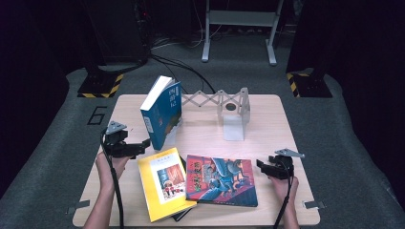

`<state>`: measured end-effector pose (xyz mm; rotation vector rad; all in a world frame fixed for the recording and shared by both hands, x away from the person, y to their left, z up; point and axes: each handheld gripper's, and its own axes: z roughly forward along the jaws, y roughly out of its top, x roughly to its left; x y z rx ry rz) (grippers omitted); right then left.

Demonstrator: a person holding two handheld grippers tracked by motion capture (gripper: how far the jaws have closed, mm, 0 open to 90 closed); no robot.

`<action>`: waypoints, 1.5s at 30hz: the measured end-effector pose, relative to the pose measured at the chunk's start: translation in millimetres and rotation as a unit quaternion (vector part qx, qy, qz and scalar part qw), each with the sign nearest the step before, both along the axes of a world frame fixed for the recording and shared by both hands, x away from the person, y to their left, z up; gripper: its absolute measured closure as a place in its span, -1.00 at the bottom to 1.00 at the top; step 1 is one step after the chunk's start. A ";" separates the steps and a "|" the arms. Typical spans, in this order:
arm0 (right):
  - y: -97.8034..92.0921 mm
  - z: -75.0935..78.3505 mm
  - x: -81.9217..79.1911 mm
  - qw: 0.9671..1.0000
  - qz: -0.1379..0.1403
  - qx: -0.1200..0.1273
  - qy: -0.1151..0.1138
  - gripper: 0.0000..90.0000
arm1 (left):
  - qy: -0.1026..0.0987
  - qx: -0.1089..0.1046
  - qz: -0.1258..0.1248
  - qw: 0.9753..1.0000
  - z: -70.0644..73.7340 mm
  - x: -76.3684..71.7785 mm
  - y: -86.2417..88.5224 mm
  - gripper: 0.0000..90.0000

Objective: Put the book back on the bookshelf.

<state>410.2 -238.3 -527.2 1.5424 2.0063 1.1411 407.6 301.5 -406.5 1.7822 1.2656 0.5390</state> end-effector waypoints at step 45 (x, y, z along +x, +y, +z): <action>31.4 31.8 -75.6 0.990 0.133 -0.034 0.022 -0.84 | 0.034 0.045 -0.069 0.996 -76.0 -58.5 -40.8 -1.00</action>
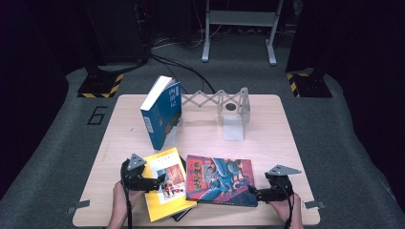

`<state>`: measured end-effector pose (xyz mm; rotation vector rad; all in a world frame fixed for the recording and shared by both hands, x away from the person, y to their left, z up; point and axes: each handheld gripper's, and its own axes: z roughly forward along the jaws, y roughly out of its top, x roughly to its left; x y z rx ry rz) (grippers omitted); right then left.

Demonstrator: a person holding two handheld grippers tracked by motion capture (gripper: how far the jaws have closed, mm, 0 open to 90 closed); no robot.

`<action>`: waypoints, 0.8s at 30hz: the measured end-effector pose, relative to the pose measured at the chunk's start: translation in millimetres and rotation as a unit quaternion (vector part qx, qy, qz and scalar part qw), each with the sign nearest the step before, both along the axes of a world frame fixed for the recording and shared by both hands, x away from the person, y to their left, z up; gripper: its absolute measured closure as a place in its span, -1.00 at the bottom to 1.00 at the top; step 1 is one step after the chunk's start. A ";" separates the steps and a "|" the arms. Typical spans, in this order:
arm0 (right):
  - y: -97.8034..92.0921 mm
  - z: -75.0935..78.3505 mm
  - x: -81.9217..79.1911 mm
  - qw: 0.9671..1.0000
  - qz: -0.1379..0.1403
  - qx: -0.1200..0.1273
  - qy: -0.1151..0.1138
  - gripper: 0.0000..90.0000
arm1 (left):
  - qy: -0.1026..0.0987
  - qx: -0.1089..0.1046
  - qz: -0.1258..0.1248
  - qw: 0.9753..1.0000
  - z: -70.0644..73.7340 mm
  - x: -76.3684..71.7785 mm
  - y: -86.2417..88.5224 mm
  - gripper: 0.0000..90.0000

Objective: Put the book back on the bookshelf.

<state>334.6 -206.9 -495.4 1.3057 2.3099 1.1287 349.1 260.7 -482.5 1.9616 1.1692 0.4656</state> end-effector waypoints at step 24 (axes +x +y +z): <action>19.1 -23.2 -21.0 0.995 0.073 0.023 0.067 -0.97 | -0.028 0.034 0.018 0.999 -6.1 -21.6 -10.7 -1.00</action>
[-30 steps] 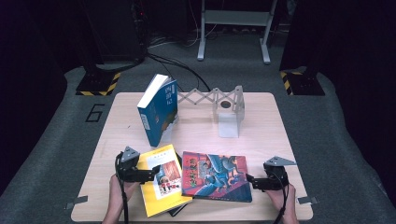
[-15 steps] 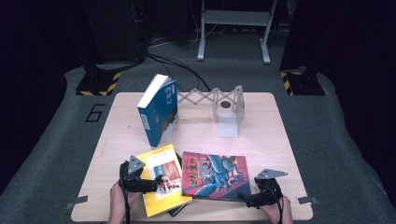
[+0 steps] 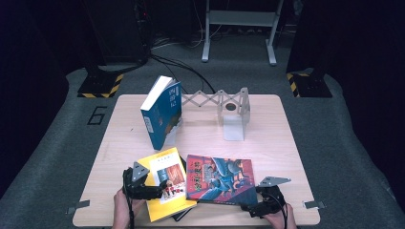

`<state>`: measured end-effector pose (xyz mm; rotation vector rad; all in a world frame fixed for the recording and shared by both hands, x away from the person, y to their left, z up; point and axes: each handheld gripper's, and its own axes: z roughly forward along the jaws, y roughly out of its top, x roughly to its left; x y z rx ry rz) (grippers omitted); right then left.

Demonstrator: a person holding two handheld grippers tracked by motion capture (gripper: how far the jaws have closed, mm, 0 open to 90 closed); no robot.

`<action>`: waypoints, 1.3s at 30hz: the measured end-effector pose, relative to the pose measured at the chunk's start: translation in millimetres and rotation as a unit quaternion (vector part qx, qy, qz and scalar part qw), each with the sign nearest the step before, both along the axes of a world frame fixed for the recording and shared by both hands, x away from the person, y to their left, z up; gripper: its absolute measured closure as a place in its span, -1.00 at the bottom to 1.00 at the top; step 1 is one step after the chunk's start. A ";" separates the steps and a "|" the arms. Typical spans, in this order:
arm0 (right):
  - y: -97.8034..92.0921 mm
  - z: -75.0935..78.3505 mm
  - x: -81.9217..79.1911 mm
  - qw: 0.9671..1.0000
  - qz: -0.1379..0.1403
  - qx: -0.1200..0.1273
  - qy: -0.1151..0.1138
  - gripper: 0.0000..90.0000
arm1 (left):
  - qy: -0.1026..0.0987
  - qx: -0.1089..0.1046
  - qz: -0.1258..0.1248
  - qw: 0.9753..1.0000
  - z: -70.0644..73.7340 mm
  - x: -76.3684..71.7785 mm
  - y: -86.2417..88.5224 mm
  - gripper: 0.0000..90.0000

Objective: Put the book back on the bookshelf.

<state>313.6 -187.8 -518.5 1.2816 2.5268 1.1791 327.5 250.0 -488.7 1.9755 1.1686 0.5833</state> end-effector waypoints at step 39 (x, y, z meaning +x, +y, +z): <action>7.4 4.5 45.1 0.999 0.020 0.028 -0.013 -0.78 | 0.017 0.005 -0.046 0.999 3.8 6.4 -9.5 -1.00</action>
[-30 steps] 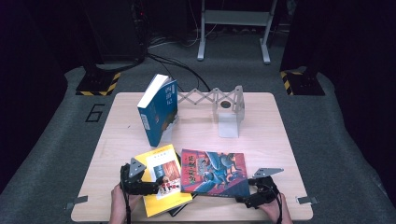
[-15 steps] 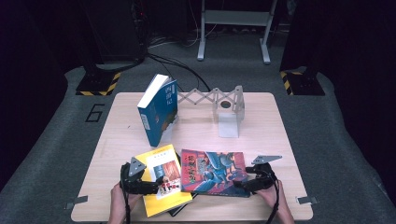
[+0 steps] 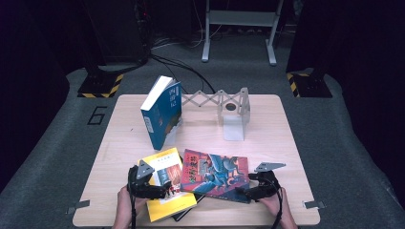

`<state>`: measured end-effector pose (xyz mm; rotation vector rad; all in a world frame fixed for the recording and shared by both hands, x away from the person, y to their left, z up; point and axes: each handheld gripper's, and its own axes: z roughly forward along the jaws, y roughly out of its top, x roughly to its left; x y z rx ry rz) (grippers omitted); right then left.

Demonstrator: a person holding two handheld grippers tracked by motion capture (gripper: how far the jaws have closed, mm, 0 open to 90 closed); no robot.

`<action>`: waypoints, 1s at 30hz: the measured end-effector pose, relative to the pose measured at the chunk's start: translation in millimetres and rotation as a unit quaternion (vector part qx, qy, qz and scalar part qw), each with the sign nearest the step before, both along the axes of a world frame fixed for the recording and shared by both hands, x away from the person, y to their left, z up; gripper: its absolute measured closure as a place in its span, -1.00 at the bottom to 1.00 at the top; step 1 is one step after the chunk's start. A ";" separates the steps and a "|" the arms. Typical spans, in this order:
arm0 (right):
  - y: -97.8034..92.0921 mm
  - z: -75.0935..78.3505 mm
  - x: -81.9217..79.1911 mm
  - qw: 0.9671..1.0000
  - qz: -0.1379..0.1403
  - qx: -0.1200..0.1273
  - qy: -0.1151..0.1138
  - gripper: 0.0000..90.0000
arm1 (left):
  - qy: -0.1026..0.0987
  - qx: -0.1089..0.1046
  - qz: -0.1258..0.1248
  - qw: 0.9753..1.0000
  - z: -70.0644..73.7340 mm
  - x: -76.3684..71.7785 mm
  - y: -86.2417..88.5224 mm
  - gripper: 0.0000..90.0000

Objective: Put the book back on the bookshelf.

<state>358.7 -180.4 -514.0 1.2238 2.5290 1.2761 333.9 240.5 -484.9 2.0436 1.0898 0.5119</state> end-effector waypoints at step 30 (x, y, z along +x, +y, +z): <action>2.0 2.8 38.4 0.998 0.006 -0.056 -0.013 -0.72 | 0.022 -0.029 -0.011 0.999 8.0 5.9 -5.8 -0.98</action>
